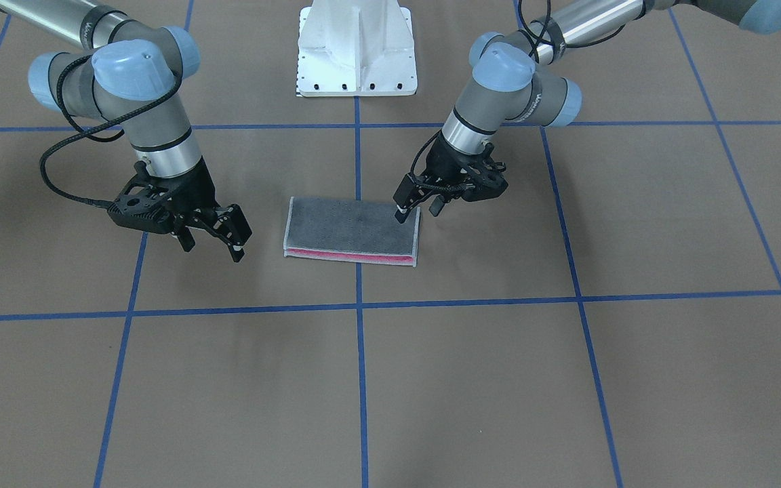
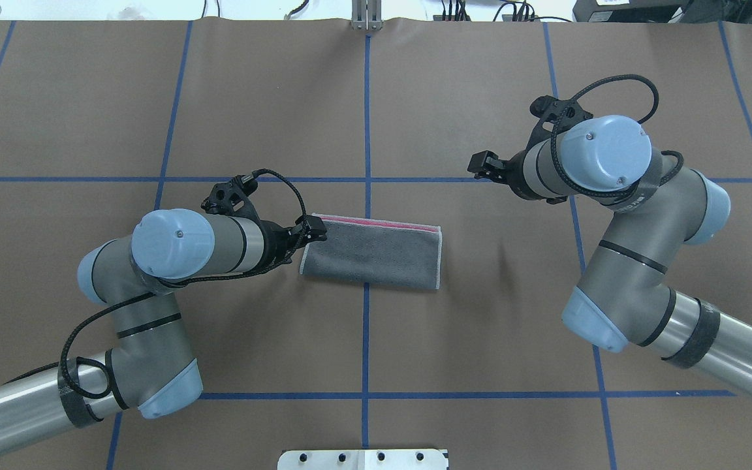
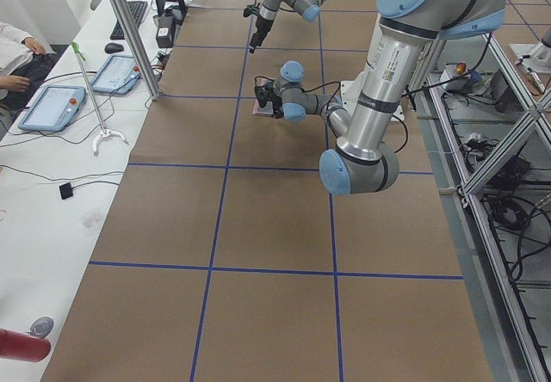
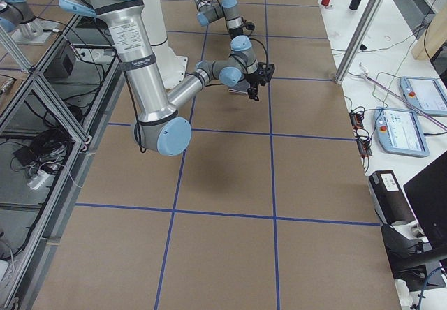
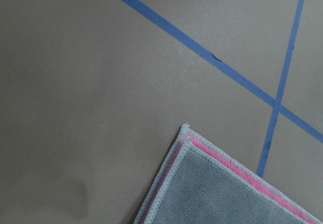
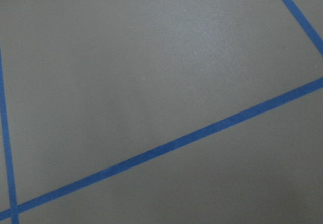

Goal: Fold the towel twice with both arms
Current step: 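Grasp the folded towel's end with the left gripper while the right gripper withdraws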

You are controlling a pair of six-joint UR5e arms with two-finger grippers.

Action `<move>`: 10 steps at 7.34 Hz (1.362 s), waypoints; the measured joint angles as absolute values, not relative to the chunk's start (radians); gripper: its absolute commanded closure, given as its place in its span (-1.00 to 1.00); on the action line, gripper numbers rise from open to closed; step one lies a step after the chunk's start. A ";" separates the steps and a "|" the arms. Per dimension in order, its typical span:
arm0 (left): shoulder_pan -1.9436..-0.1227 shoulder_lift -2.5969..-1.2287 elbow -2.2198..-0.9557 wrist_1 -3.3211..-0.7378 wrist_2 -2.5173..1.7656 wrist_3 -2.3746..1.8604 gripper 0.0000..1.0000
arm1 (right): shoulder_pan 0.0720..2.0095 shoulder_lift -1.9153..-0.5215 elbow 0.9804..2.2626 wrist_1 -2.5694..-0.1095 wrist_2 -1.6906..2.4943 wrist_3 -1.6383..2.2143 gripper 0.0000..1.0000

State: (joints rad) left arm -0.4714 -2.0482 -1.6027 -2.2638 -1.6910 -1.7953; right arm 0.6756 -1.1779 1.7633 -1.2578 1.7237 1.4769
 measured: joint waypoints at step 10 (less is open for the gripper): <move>-0.440 -2.035 -1.599 -2.263 -1.690 -1.794 -0.27 | 0.724 -1.205 1.763 -1.258 1.782 1.365 -1.00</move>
State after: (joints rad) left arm -0.4400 -2.0351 -1.5994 -2.2626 -1.6904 -1.7944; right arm 0.7240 -1.2051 1.7625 -1.2579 1.7825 1.3653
